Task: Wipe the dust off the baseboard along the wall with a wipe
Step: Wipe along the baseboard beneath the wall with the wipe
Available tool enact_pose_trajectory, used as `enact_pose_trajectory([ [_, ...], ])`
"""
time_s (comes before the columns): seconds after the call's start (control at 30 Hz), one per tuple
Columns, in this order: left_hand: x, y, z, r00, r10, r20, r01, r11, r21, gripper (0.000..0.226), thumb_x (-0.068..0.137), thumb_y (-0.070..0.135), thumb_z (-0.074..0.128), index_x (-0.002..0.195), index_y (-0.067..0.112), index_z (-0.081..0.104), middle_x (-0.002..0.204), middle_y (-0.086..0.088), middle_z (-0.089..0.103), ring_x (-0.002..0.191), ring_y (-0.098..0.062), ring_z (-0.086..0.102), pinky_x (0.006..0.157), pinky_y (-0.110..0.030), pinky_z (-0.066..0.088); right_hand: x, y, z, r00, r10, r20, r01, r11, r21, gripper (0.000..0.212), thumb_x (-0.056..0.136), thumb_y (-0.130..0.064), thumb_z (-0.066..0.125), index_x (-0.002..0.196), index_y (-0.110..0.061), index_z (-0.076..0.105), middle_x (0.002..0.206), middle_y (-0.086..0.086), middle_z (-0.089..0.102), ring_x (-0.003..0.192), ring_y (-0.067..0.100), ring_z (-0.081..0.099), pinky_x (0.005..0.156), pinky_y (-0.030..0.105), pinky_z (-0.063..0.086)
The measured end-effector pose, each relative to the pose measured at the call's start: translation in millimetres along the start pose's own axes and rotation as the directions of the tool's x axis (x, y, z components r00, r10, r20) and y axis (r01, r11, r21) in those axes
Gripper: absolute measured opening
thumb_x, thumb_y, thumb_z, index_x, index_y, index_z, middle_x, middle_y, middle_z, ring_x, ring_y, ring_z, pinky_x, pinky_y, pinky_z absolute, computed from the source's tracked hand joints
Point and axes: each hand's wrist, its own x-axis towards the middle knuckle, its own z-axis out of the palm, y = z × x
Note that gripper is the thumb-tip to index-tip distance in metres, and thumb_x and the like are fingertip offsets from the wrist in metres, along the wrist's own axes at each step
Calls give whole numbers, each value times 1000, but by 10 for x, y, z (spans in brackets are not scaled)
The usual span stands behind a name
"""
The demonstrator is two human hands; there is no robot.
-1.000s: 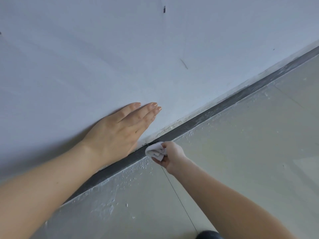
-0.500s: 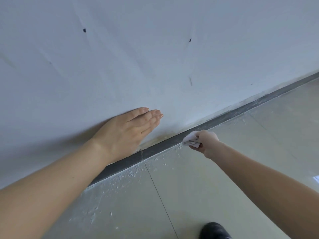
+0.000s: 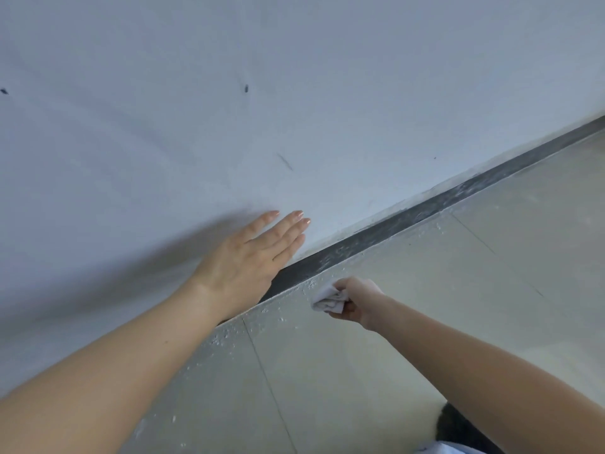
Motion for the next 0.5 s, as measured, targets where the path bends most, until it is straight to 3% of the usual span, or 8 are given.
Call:
enact_pose_trajectory([
  [0.13,520,-35,-212,1000,1,-1,-1,998,68,62,88,25,29,147,8,31,157,-10,21,146,-24,17,116,-44,-1,57,-223,-90,999,10,44,-8,999,-32,20,85,-3,54,104,2,57,96,23,64,85,35,66,61,35,57],
  [0.2,752,-45,-208,1000,5,-18,-3,997,79,61,89,21,24,148,8,28,158,-10,18,147,-24,15,116,-44,-1,158,-284,-69,998,39,42,-37,998,-53,22,83,-2,57,104,4,58,105,26,65,94,36,66,71,38,58],
  [0.23,842,-35,-164,1000,8,-15,-7,996,91,61,89,16,18,149,9,28,158,-10,18,147,-24,15,116,-44,-1,224,-276,-45,997,56,49,-54,997,-52,27,83,-2,57,109,5,59,109,26,64,95,35,65,67,37,58],
  [0.33,1078,-9,-59,999,33,42,-40,983,178,64,89,8,5,151,8,21,160,-9,11,147,-24,10,115,-44,-4,448,-145,66,985,103,141,-108,994,31,35,84,-4,57,118,3,57,112,25,62,94,35,64,54,31,55],
  [0.43,1245,-31,-31,992,70,102,-92,969,229,63,89,14,16,152,8,13,160,-7,5,148,-22,6,115,-45,-12,547,-54,194,957,163,241,-203,967,151,40,83,0,55,122,5,55,104,23,62,78,33,62,61,35,59],
  [0.5,1331,-52,-43,992,70,105,-93,968,234,63,89,12,16,151,8,12,160,-6,7,148,-20,8,116,-44,-11,534,-35,284,941,182,284,-242,952,190,37,84,5,50,120,2,56,114,18,62,75,26,58,76,38,59],
])
